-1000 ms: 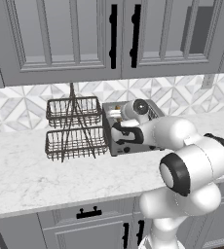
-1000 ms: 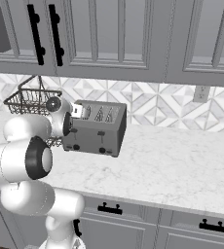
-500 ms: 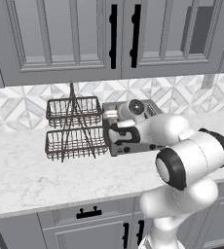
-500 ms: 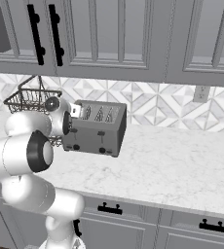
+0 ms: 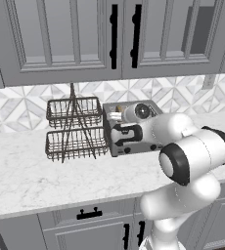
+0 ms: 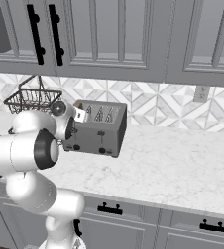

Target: Start the toaster. Once the lever pops up, take the bread to the plate on the dining counter.

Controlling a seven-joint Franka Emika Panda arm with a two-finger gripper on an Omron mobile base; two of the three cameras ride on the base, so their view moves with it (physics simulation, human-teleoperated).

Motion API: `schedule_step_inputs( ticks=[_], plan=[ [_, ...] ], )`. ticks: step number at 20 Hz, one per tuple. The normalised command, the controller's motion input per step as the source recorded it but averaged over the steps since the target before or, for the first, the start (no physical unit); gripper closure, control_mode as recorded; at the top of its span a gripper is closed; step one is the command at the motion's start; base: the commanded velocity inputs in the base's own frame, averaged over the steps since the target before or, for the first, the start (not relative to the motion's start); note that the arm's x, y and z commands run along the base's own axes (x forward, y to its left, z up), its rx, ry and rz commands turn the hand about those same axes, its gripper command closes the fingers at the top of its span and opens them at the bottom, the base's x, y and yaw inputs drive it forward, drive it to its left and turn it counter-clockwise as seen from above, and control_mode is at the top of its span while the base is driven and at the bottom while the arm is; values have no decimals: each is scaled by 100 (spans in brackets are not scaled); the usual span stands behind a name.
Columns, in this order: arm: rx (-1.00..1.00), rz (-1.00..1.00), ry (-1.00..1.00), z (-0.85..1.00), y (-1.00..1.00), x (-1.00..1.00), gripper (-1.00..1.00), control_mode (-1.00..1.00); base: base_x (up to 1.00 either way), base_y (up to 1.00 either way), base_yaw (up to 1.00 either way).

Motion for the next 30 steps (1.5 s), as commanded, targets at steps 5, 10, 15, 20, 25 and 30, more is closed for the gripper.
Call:
schedule_step_inputs(
  ticks=[5, 10, 15, 20, 25, 30],
  plan=[
    [0, 0, 0, 0, 3, 6, -100, -100, 0, 0, 0],
    [-1, 0, 0, 0, 37, 0, -100, -100, 0, 0, 0],
    [-2, 0, 0, 0, 33, 0, -100, -100, 0, 0, 0],
    [0, 0, 1, 0, 13, 10, -100, -100, 0, 0, 0],
    [0, 0, 3, 0, 26, 8, -100, -100, 0, 0, 0],
    [0, 0, 4, 0, 30, 8, -100, -100, 0, 0, 0]
  ],
)
